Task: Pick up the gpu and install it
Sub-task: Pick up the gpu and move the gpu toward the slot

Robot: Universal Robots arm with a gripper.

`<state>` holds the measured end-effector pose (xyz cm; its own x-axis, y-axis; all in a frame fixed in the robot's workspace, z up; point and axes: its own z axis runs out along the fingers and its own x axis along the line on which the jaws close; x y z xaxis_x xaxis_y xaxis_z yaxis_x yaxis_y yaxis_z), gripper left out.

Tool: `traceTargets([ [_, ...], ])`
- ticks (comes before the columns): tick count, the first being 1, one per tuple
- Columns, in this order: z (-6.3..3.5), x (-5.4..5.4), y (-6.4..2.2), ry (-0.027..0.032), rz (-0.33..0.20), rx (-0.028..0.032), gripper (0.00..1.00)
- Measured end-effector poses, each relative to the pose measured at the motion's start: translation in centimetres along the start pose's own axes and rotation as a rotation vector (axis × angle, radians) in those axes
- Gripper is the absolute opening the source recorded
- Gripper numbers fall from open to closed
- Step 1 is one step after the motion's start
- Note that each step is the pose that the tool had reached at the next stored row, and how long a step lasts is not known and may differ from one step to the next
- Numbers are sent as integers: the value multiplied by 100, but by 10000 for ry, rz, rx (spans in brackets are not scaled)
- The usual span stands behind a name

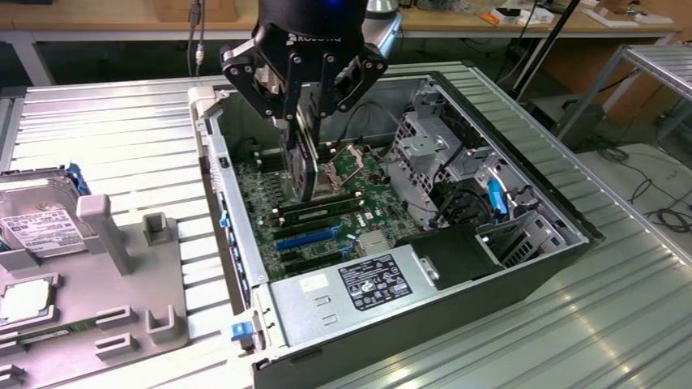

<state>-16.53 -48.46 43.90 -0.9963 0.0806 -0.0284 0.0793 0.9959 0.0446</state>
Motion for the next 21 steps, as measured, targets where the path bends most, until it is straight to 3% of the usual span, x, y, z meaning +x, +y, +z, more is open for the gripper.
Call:
traceTargets([
  [9, 3, -102, 8, 0, 0, 0, 27],
  [21, 11, -348, 28, 0, 0, 0, 27],
])
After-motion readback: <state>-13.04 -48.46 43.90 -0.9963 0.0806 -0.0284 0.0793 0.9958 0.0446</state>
